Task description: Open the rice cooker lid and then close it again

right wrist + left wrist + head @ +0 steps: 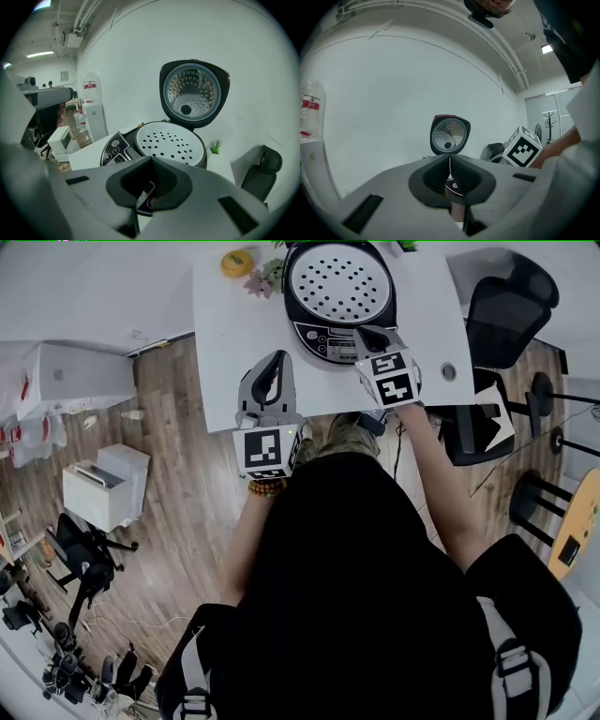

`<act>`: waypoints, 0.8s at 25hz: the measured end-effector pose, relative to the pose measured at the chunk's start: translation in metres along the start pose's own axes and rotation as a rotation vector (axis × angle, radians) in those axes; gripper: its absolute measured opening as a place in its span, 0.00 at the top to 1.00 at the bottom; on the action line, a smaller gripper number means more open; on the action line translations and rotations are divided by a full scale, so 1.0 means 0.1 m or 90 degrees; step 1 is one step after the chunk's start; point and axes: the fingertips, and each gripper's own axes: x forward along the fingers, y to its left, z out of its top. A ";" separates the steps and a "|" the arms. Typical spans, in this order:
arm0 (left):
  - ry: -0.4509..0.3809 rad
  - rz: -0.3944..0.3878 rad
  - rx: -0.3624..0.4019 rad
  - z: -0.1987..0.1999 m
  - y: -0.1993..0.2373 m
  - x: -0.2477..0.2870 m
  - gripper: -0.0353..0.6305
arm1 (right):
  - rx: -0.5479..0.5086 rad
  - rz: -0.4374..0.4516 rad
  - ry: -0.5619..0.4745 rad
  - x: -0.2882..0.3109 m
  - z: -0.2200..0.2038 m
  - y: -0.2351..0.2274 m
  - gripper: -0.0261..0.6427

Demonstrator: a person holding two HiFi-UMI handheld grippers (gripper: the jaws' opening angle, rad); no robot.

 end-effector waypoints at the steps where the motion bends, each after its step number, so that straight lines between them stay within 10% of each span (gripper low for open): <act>1: 0.001 0.000 0.000 0.00 0.00 0.01 0.91 | 0.002 0.001 0.000 0.00 0.01 0.00 0.92; 20: 0.018 -0.095 -0.008 -0.01 -0.43 0.35 0.91 | 0.042 0.031 -0.015 0.00 0.03 -0.01 0.92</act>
